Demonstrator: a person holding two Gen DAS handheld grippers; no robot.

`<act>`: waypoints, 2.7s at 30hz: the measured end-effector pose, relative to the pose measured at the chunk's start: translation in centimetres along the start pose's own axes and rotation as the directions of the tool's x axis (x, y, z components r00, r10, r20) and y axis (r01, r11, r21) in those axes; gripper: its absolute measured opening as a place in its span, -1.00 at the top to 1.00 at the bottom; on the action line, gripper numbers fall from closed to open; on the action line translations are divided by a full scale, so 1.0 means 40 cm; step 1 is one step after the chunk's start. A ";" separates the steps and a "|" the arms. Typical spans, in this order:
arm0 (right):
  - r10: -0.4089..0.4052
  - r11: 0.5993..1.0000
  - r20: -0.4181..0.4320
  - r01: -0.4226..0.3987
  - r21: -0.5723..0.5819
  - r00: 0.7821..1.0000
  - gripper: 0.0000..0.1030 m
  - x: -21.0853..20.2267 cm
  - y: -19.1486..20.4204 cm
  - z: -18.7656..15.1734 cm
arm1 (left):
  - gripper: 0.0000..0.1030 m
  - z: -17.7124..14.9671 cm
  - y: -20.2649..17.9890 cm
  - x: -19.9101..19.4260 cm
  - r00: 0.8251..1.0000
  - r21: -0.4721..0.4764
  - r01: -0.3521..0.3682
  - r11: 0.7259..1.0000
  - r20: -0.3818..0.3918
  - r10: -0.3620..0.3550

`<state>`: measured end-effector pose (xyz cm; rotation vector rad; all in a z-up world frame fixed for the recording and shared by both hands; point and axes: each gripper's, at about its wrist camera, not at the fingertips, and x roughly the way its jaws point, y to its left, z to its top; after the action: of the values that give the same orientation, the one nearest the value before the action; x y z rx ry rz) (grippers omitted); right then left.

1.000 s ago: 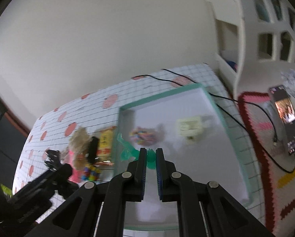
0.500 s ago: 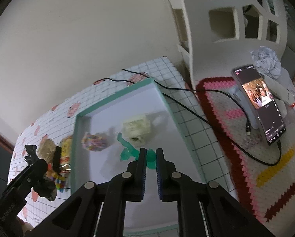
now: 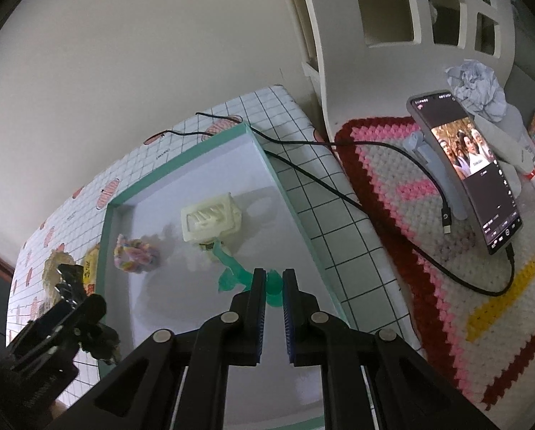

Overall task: Organize objects
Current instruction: 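Carry the claw toy with the left tool while the right tool carries the green toy over the tray, then open the left tool to drop the claw toy in the tray while the right tool releases the green toy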

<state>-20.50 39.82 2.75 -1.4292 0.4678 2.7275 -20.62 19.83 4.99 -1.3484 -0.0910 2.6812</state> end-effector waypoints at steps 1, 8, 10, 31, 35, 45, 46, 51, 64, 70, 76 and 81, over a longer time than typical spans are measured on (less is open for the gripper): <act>-0.002 1.000 -0.003 0.002 0.001 1.000 0.81 0.003 0.000 -0.001 | -0.29 -0.003 -0.002 0.008 1.000 0.003 -0.001 1.000 -0.009 0.001; -0.010 1.000 -0.021 0.010 0.000 1.000 0.81 0.017 -0.003 -0.006 | -0.29 -0.024 -0.022 0.042 0.999 0.032 -0.013 0.999 -0.052 0.015; -0.009 1.000 -0.029 0.009 0.004 1.000 0.80 0.021 -0.005 -0.008 | -0.29 -0.032 -0.025 0.054 0.997 0.043 -0.024 0.999 -0.067 0.027; 0.000 1.000 -0.018 0.000 -0.001 1.000 0.79 0.008 -0.006 -0.005 | -0.30 -0.025 -0.045 0.025 0.997 0.041 0.010 0.999 -0.073 -0.007; 0.003 1.000 -0.009 -0.003 -0.008 1.000 0.79 0.000 0.001 -0.003 | -0.30 -0.013 -0.040 0.006 0.998 0.031 0.018 0.999 -0.056 -0.016; -0.008 0.998 0.028 0.009 -0.059 1.000 0.78 -0.030 0.035 0.003 | -0.31 0.006 -0.009 -0.039 1.000 -0.016 0.022 1.000 0.004 -0.022; -0.008 0.998 0.032 0.010 -0.061 0.999 0.78 -0.032 0.037 0.003 | -0.32 0.006 -0.003 -0.041 1.000 -0.024 0.018 1.000 0.005 -0.018; -0.018 0.997 0.024 0.019 -0.069 1.000 0.78 -0.029 0.040 -0.001 | -0.68 0.001 0.039 -0.037 1.000 -0.076 0.006 0.997 -0.001 -0.006; -0.030 0.995 0.007 0.030 -0.090 1.000 0.45 -0.023 0.038 -0.013 | -0.79 -0.007 0.068 -0.033 1.000 -0.107 -0.013 0.994 -0.010 0.012; -0.028 0.993 0.022 0.031 -0.114 0.999 0.07 -0.031 0.053 -0.013 | -0.89 -0.009 0.083 -0.037 1.000 -0.122 -0.025 0.992 -0.006 0.024; -0.019 0.988 0.025 0.023 -0.150 0.999 -0.36 -0.028 0.072 -0.019 | -0.95 -0.014 0.104 -0.042 0.999 -0.146 -0.037 0.989 0.003 0.037; -0.015 0.986 0.022 0.018 -0.166 1.000 -0.55 -0.025 0.083 -0.024 | -1.00 -0.014 0.112 -0.042 0.998 -0.152 -0.054 0.987 0.001 0.055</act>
<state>-19.71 36.49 3.89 -1.4305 0.2310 2.8234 -19.61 15.14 5.48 -1.4050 -0.2682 2.7731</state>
